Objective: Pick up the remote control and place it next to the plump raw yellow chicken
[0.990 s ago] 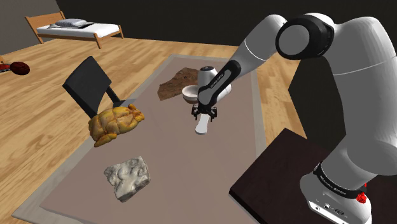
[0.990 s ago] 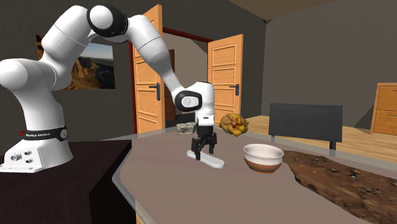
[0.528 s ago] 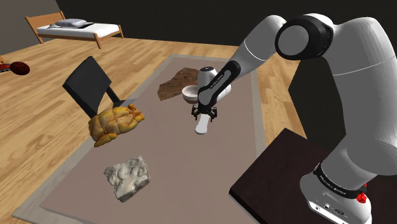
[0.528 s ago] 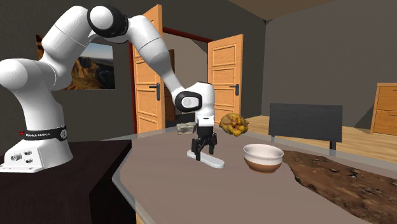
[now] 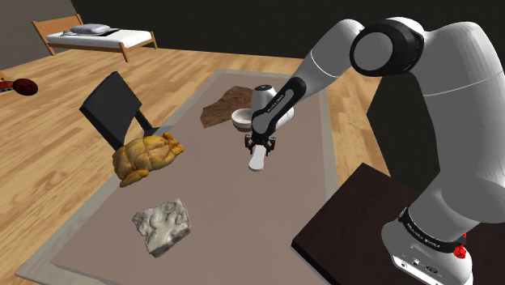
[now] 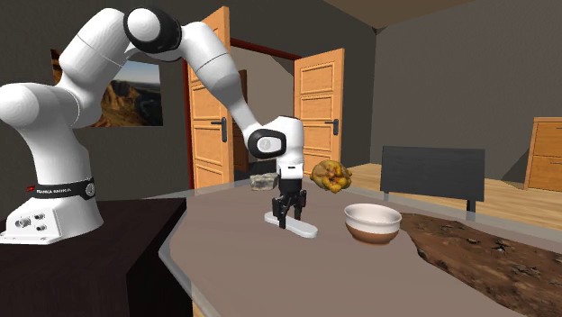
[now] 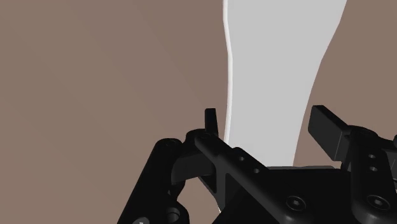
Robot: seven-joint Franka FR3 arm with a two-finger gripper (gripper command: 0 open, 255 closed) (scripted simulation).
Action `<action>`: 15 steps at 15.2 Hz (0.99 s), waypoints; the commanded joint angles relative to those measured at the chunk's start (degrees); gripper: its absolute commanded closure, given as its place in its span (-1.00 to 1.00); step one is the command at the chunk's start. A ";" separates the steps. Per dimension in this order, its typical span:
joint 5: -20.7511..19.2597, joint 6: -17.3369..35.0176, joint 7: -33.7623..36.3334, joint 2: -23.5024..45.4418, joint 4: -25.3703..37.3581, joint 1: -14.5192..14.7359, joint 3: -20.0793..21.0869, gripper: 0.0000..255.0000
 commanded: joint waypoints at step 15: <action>0.92 -6.28 -0.52 -8.32 -2.04 -0.73 0.93 1.00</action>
